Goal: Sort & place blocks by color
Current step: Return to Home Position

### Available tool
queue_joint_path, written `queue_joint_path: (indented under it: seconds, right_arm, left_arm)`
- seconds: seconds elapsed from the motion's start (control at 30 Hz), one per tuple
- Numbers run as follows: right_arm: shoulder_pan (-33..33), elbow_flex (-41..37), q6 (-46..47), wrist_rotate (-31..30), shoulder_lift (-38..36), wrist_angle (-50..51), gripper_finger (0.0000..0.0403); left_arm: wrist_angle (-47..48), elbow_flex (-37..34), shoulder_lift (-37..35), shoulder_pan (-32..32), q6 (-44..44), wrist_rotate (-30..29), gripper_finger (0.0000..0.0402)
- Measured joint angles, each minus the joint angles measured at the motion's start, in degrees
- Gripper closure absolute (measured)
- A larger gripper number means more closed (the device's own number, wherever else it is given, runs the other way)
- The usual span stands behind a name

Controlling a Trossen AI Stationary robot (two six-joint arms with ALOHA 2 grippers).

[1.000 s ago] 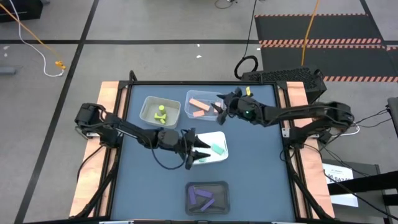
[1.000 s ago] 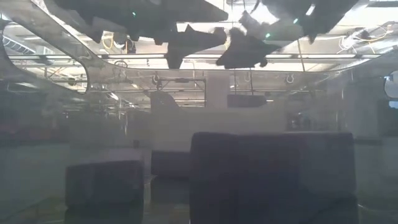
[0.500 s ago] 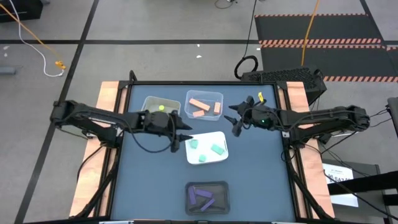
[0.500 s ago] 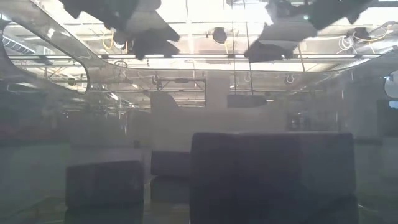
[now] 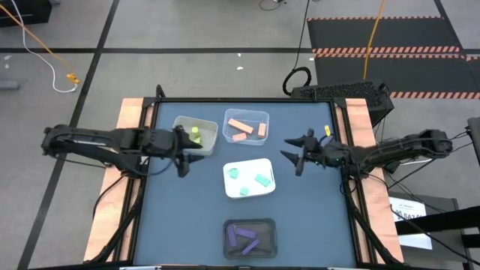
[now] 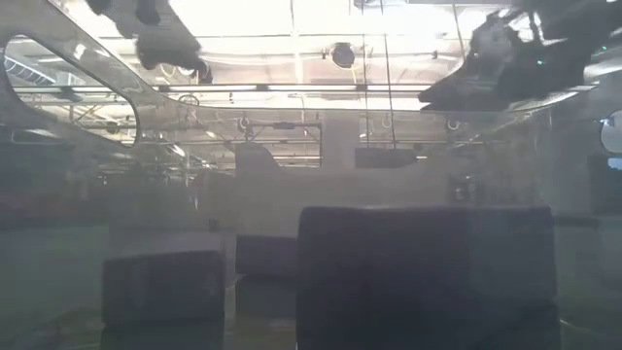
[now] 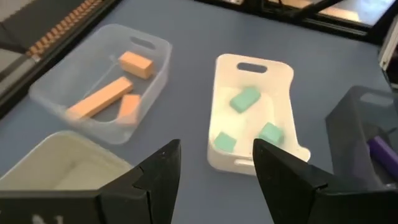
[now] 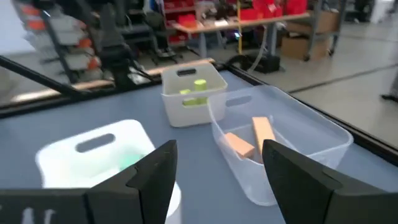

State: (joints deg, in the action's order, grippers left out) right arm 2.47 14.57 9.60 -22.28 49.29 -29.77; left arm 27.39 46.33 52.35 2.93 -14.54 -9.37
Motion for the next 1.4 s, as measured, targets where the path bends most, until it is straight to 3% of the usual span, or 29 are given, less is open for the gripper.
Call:
queue_joint_path:
  seconds: [0.23,0.43,0.77,1.2,1.4]
  right_arm:
    - [3.6,-5.2,-1.3,0.0,-1.4,-6.7,0.0177]
    - [5.2,-6.9,-1.3,-0.1,-1.4,-7.0,0.0177]
    - [5.5,-11.0,-1.4,-0.1,-1.5,-7.2,0.0177]
    - [5.5,-13.1,-1.3,-0.1,-1.5,-8.8,0.0177]
    - [5.5,-13.1,-1.3,-0.1,-1.5,-8.1,0.0177]
  left_arm:
    - [9.0,-1.0,-9.3,3.2,-6.4,-3.9,0.0201]
    - [9.2,-8.0,-18.9,6.7,-10.9,-7.8,0.0201]
    - [-9.4,-24.5,-30.5,11.3,-5.4,-8.7,0.0201]
    - [-44.4,-45.5,-31.4,15.6,3.6,-8.5,0.0201]
    - [-44.0,-45.8,-31.4,16.0,4.9,-8.7,0.0201]
